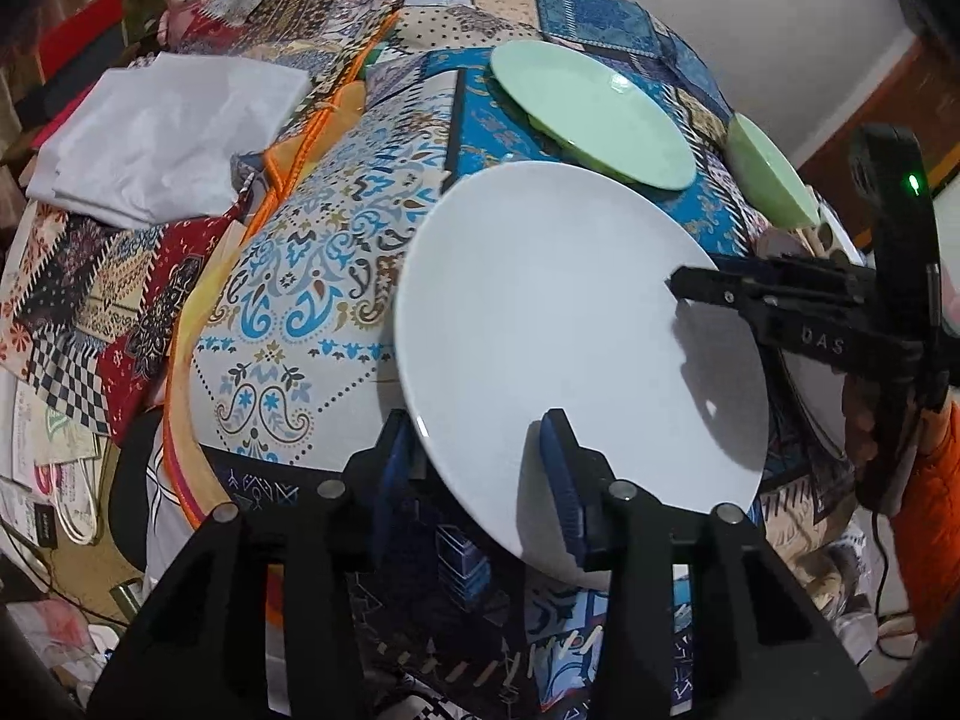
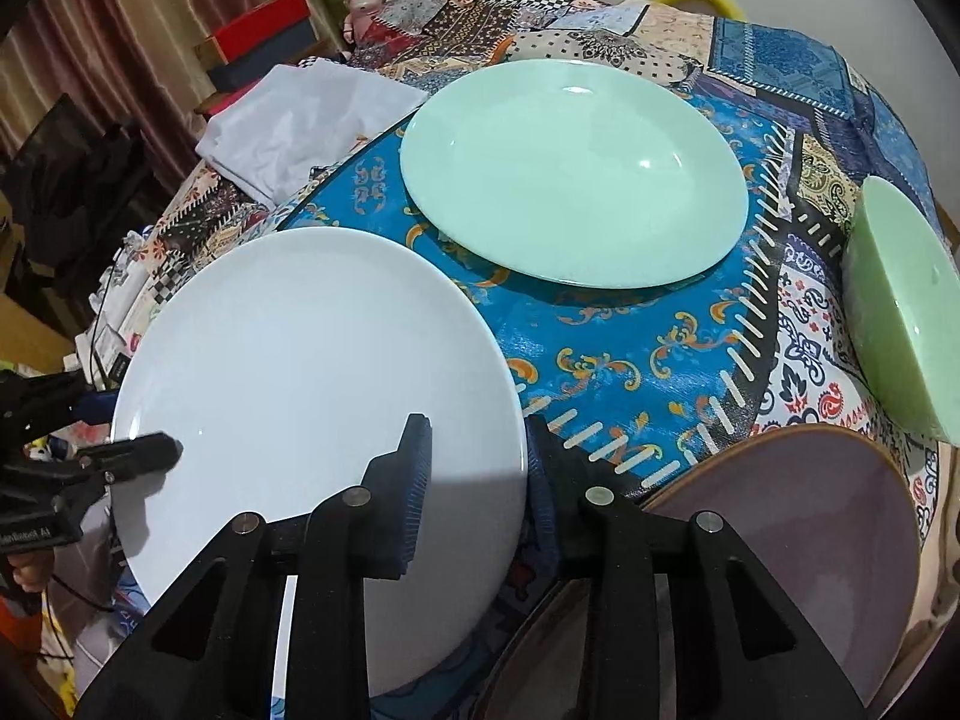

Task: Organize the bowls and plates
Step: 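Lift the white plate with the left tool toward the dark brown plate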

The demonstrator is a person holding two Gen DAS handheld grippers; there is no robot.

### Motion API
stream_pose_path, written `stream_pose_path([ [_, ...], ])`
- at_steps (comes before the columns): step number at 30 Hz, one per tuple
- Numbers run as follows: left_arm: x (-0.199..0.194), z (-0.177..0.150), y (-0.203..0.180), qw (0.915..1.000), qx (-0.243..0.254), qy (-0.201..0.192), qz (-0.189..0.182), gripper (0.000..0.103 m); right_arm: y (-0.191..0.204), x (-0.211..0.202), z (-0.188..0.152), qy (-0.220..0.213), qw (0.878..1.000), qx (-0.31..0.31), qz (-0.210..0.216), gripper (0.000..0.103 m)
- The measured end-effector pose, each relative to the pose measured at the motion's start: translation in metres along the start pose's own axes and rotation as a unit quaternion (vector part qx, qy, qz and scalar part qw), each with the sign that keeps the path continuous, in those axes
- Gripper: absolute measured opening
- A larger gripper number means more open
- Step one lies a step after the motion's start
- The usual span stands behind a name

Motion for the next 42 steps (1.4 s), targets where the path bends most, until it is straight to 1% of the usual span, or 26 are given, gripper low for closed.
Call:
stream_pose_path([
  [2,-0.001,-0.003,-0.005,0.9999,0.011,-0.004,0.003,0.043,-0.001,-0.001,0.0,-0.003,1.0,0.004,0.0,0.028],
  [4,-0.003,-0.004,-0.008,0.9997,0.016,-0.009,0.014,0.043,0.0,-0.002,-0.001,-0.004,1.0,0.015,0.004,0.028],
  [7,-0.003,-0.003,-0.004,0.9999,-0.003,-0.007,0.007,0.043,0.002,-0.005,-0.003,-0.008,1.0,0.023,0.004,0.028],
  [10,-0.005,0.0,-0.001,0.9997,-0.023,-0.003,-0.002,0.043,0.004,-0.009,-0.008,-0.01,0.999,0.038,0.015,0.028],
  [12,-0.006,0.0,0.0,0.9996,-0.03,-0.002,-0.001,0.043,0.005,-0.011,-0.011,-0.015,0.999,0.046,0.02,0.027],
  [18,-0.009,-0.001,0.0,0.9992,-0.04,-0.001,0.006,0.043,0.006,-0.018,-0.012,-0.028,0.997,0.065,0.03,0.026],
  [26,-0.017,0.004,-0.008,0.9989,-0.047,-0.007,0.005,0.043,0.005,-0.032,-0.01,-0.045,0.996,0.068,0.019,0.026],
  [33,-0.03,0.015,-0.022,0.9991,-0.034,-0.024,-0.001,0.043,-0.004,-0.048,-0.01,-0.067,0.995,0.078,0.012,0.026],
  [42,-0.039,0.022,-0.053,0.9992,-0.004,-0.039,-0.008,0.043,-0.021,-0.069,-0.018,-0.087,0.991,0.097,-0.003,0.026],
])
Point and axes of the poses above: each gripper's, at about its wrist camera, not at the fingertips, and x roughly the way its jaws point, y to its left, z to its top, the point moved 10 cm from there along x, roughly the way its jaws point, and after that the axes turned 11 degrees about -x, right-handed, at the moved point
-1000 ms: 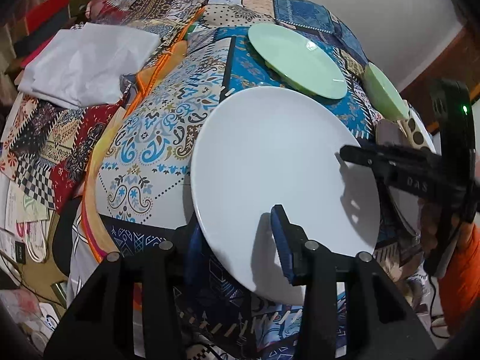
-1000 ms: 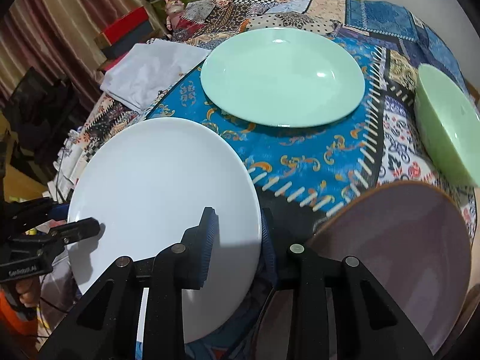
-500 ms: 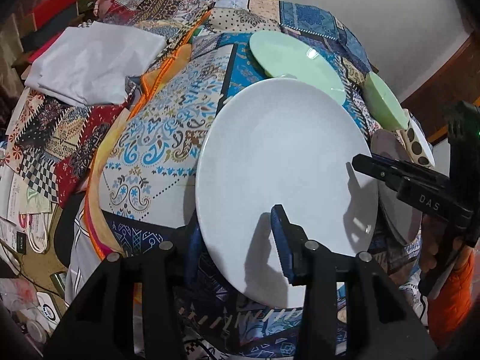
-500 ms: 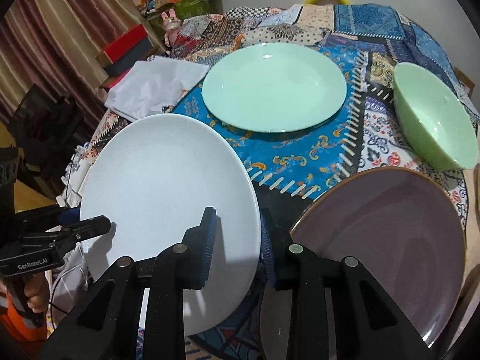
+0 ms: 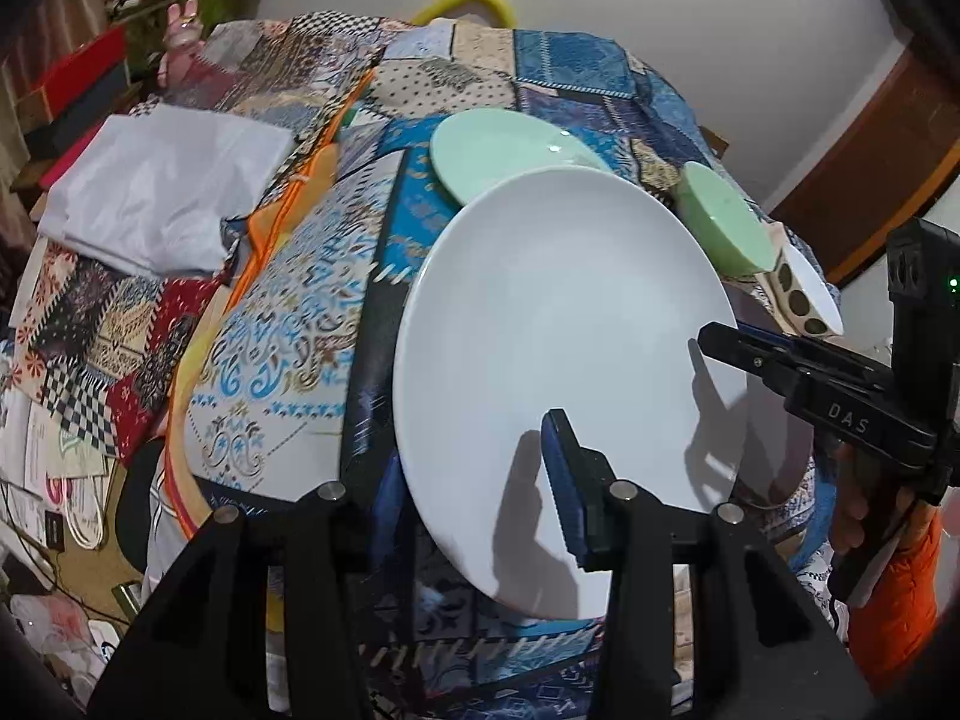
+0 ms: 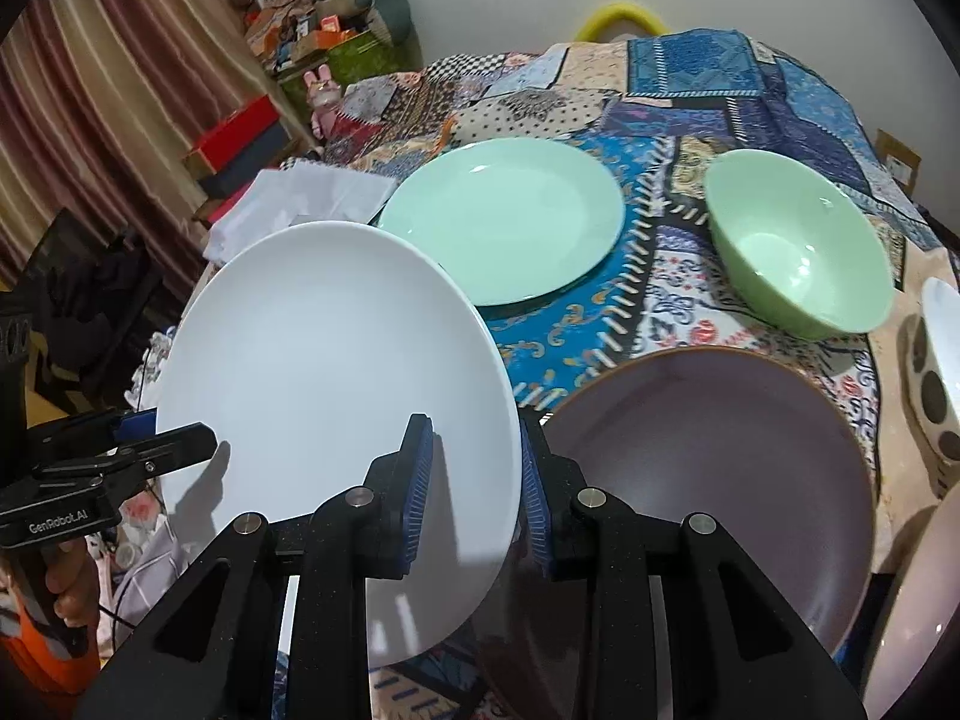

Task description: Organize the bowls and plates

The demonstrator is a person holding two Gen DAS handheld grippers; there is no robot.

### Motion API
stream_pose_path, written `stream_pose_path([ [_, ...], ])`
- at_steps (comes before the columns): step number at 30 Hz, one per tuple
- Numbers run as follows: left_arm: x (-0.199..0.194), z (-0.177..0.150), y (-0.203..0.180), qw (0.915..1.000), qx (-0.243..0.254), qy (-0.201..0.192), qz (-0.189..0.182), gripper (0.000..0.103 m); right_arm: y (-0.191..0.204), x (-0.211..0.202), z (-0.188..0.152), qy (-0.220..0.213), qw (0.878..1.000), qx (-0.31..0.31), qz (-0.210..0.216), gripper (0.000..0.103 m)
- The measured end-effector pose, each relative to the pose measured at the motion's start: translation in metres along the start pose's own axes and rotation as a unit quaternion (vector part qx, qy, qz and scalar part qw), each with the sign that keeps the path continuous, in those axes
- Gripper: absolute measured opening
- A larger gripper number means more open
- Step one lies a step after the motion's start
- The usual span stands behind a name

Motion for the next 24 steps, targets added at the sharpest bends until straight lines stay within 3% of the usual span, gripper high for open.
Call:
stream_pose_path([
  [24,0.016,-0.015,-0.092,0.9965,0.079,0.018,-0.021,0.043,-0.063,-0.054,-0.036,-0.025,0.997,0.054,-0.045,0.026],
])
Point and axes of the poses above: each gripper's, at about its wrist camera, not at the fingertips, and x roughly the way its jaws point, y to its left, z to its top, the point moved 10 cm from there along x, roughly the way its jaws point, and after that the axes turned 11 degrees about -x, right-handed, at the moved point
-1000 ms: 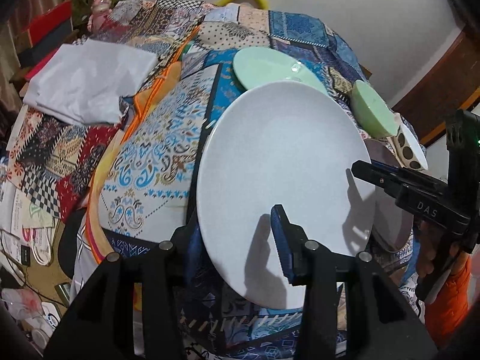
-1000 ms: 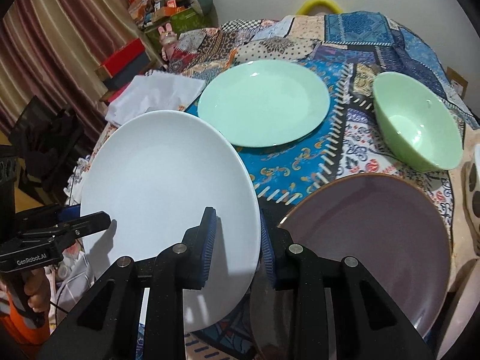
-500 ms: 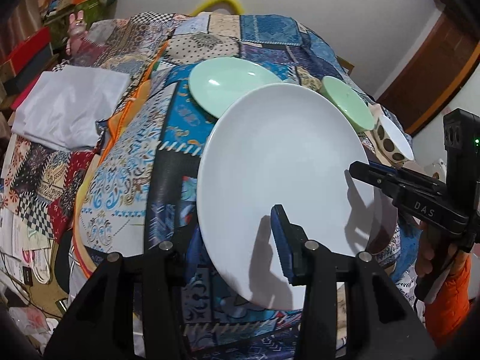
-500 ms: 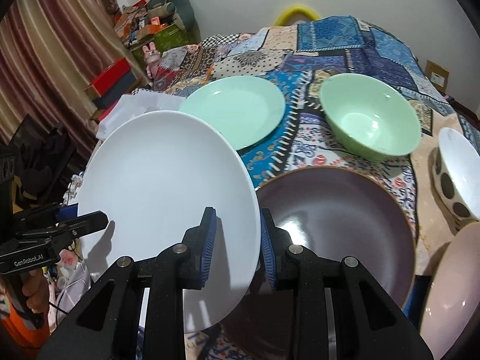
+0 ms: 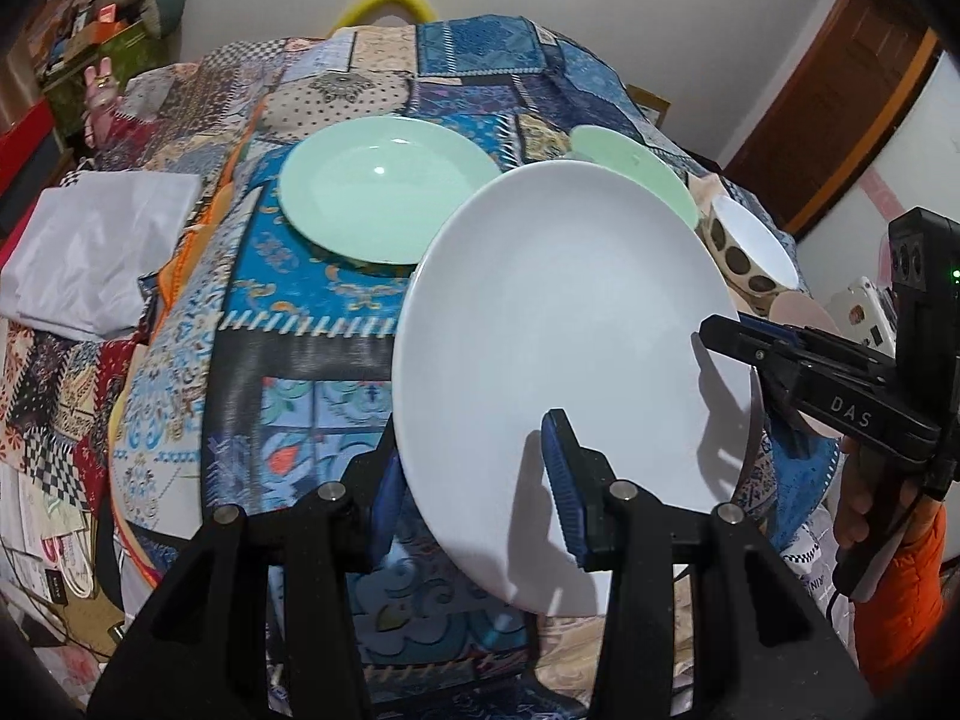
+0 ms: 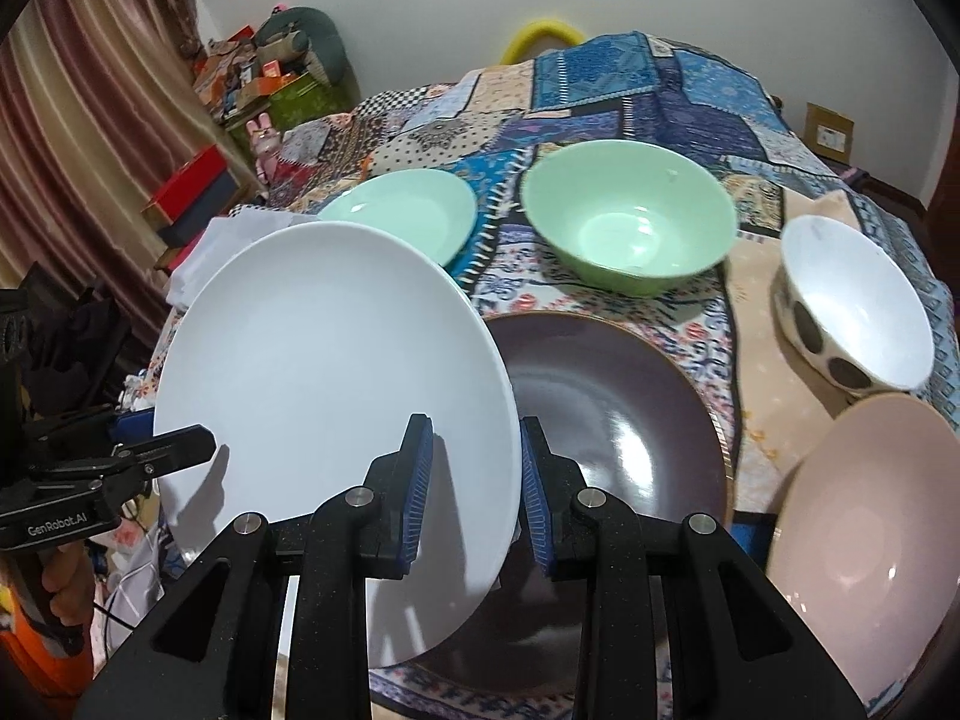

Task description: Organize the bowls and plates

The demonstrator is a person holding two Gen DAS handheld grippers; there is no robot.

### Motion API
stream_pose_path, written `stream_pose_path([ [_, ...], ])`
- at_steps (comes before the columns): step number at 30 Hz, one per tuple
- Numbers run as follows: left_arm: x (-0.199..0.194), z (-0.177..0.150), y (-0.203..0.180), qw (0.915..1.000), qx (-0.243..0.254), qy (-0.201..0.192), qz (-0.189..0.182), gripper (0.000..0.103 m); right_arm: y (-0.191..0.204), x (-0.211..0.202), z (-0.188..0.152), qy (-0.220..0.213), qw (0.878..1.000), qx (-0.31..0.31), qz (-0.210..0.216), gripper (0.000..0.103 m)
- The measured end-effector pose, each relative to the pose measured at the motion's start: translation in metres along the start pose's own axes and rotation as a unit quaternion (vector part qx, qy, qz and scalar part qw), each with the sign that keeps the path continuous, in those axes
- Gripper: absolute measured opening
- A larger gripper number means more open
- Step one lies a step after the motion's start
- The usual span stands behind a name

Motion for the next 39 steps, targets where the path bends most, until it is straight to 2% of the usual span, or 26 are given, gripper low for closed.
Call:
stream_pose_path([
  [18,0.04,-0.005,-0.05,0.9986,0.04,0.032,-0.01,0.043,-0.046,-0.009,-0.035,0.013,0.998,0.05,-0.022,0.026],
  [33,0.072,-0.011,-0.063,0.9966,0.056,0.059,-0.006,0.043,-0.066,-0.005,-0.045,0.026,0.996,0.067,-0.048,0.027],
  [39,0.08,-0.01,-0.06,0.9962,0.053,0.069,-0.004,0.043,-0.065,-0.006,-0.045,0.024,0.996,0.074,-0.046,0.027],
])
Point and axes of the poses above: each gripper's, at about its wrist camera, not at the fingertips, and x roughly the way its jaws point, y to its left, z to its top, the point moved 10 cm from there along x, roughly the way its jaws point, and after that the axes turned 11 degrees about -x, right-handed, at the moved point
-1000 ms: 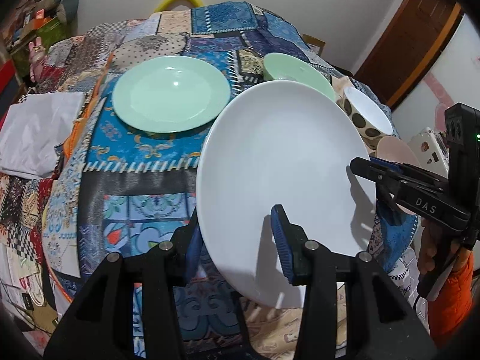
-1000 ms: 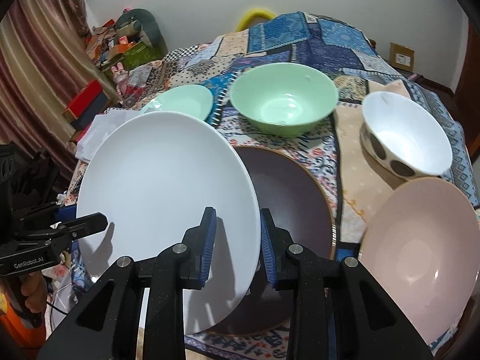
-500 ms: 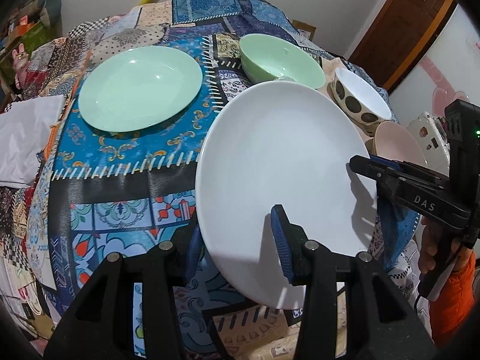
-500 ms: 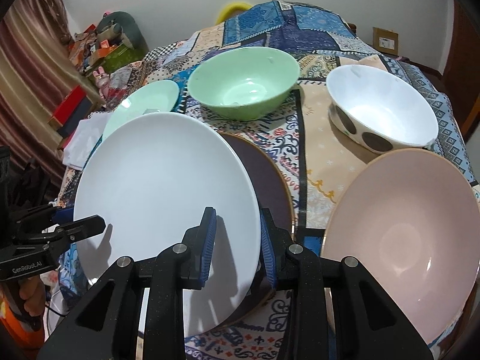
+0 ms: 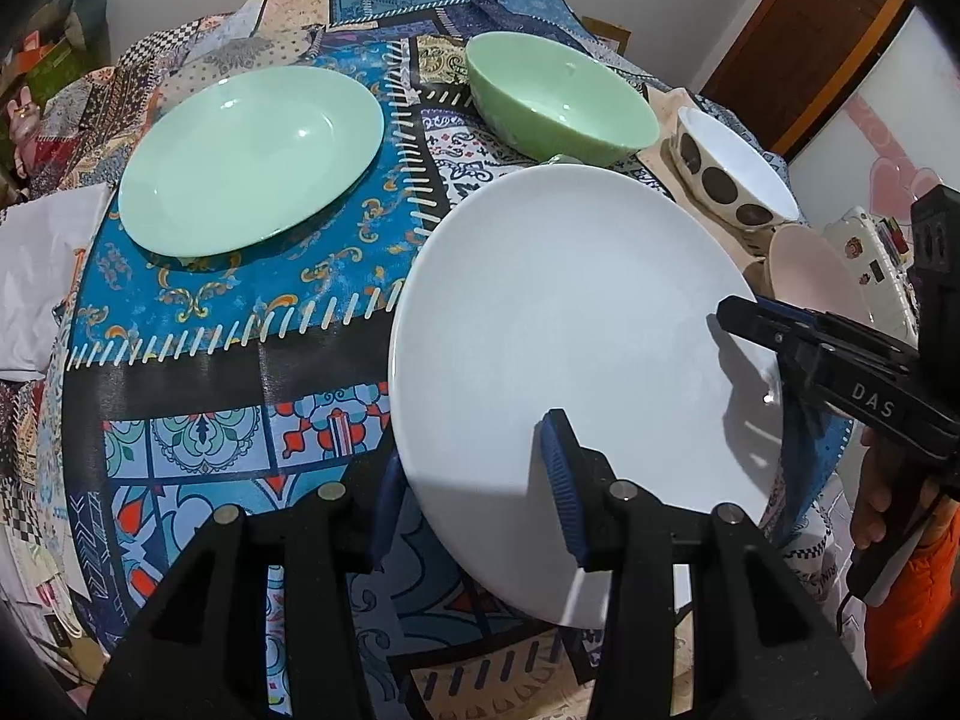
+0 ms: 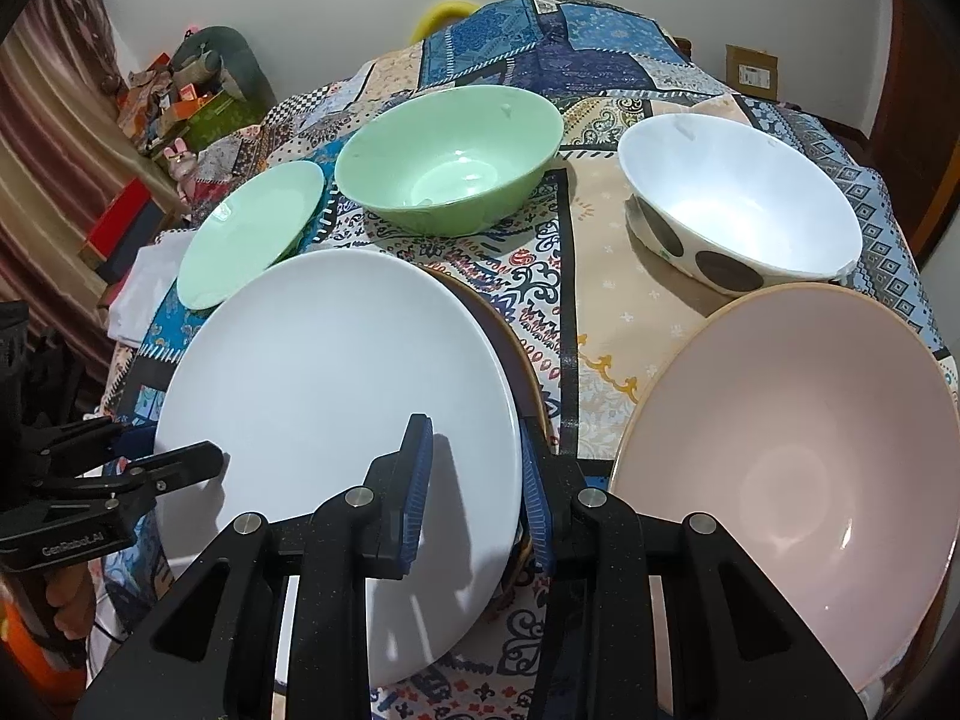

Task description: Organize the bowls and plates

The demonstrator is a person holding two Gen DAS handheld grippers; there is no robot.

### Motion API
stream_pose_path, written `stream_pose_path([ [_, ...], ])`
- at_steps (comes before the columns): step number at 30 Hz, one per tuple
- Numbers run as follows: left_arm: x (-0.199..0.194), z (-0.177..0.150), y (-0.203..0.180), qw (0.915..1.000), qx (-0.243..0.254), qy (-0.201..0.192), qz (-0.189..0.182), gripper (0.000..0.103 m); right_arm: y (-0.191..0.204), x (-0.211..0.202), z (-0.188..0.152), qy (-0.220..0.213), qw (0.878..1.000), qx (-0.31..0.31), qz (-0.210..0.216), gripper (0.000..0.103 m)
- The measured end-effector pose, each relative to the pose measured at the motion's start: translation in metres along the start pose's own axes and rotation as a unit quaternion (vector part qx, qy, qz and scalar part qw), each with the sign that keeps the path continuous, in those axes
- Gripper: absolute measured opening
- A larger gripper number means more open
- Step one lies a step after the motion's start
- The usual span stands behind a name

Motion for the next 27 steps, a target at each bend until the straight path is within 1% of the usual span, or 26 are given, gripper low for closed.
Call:
stream_pose_path([
  [8,0.009,0.004,0.001,0.9999,-0.01,0.007,-0.005,0.043,-0.002,0.001,0.003,-0.006,1.0,0.001,-0.008,0.028],
  [10,0.01,0.005,0.001,0.9999,-0.011,0.008,-0.007,0.043,-0.002,0.001,0.004,-0.008,1.0,-0.003,-0.014,0.029],
  [12,0.012,0.005,0.001,0.9999,-0.011,0.01,-0.006,0.043,-0.002,0.001,0.004,-0.011,1.0,-0.01,-0.027,0.029],
  [15,0.013,0.005,-0.001,0.9999,0.005,0.005,0.01,0.043,-0.002,0.0,0.005,-0.015,0.998,-0.032,-0.053,0.03],
  [18,0.014,0.005,-0.001,1.0,0.004,0.007,0.005,0.043,-0.002,0.001,0.005,-0.017,0.996,-0.052,-0.07,0.03],
  [24,0.013,0.005,0.001,0.9999,0.0,0.012,-0.001,0.043,-0.005,-0.002,0.006,-0.02,0.998,-0.034,-0.05,0.03],
  [27,0.003,0.01,0.002,1.0,-0.006,-0.004,-0.002,0.043,0.0,-0.009,0.007,-0.028,0.998,-0.035,-0.037,0.03],
])
Point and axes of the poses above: each gripper's, at about its wrist camera, not at the fingertips, and x roughly the way its jaws point, y to its left, z to its top, the point moved 10 cm from there along x, roughly the way its jaws point, and after that the axes turned 11 degrees about -x, right-handed, at the moved point
